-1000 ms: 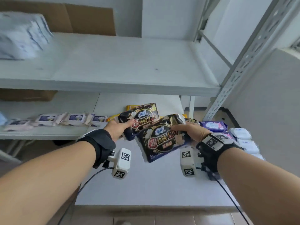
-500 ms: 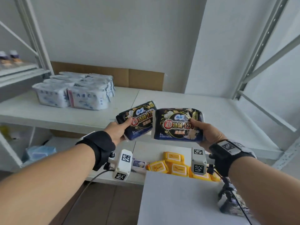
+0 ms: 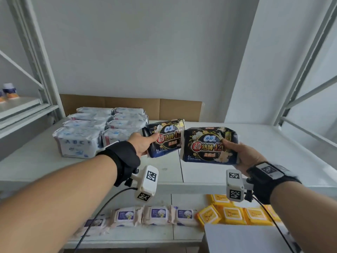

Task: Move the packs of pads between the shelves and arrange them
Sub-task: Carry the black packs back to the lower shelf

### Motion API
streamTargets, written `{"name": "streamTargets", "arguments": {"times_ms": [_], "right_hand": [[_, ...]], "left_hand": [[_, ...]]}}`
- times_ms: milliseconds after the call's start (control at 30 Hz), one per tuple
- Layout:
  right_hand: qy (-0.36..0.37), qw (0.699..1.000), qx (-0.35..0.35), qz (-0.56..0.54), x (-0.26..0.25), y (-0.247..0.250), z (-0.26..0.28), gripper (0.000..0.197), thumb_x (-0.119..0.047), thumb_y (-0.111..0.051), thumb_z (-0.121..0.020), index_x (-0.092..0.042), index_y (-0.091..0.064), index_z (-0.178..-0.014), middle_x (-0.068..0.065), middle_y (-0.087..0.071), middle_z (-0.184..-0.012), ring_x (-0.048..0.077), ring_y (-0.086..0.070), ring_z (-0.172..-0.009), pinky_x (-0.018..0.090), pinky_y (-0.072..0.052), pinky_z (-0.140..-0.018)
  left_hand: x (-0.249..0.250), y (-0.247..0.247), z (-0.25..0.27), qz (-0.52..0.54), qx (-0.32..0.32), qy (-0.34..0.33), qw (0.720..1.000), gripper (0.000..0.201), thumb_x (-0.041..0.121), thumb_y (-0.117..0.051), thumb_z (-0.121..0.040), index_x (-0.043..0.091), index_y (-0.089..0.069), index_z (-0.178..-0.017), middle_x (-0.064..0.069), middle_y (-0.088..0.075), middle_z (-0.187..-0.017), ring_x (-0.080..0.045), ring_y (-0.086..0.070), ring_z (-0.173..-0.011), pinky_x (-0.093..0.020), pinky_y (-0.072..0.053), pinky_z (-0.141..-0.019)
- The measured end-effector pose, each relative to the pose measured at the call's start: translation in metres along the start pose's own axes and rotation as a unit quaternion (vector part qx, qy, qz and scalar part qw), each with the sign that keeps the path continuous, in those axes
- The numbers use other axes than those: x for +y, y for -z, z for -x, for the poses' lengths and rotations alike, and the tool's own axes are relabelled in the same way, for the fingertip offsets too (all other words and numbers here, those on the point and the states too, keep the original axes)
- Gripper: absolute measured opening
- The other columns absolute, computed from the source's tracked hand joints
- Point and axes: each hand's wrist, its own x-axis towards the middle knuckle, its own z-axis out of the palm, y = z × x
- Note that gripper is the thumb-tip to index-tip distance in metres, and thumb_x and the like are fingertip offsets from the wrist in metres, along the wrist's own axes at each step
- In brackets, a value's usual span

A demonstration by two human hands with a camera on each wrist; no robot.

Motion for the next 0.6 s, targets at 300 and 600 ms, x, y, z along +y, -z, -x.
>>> {"name": "streamTargets", "arguments": {"times_ms": [300,600], "right_hand": [[0.006,1.000,0.014,0.010,-0.006,-0.030,-0.035,0.019,0.002,-0.053,-0.089,-0.004,-0.056,-0.107,0.022,-0.065,-0.104,0.036,-0.065,-0.085,0.046,-0.060,-0.059],[0.007,0.999,0.022,0.024,-0.012,-0.033,-0.138,0.038,0.009,-0.049,-0.089,0.006,-0.046,-0.127,0.030,-0.059,-0.120,0.044,-0.060,-0.101,0.054,-0.053,-0.077]], "left_hand": [[0.047,0.010,-0.058,-0.173,-0.001,-0.078,0.982,0.063,0.039,-0.076,-0.074,0.002,-0.057,-0.122,-0.013,-0.064,-0.120,-0.028,-0.060,-0.112,-0.043,-0.047,-0.101],[0.082,-0.010,-0.160,-0.335,0.009,-0.079,0.939,0.063,0.036,-0.072,-0.080,-0.002,-0.052,-0.125,-0.016,-0.062,-0.121,-0.030,-0.060,-0.109,-0.040,-0.049,-0.097]]}}
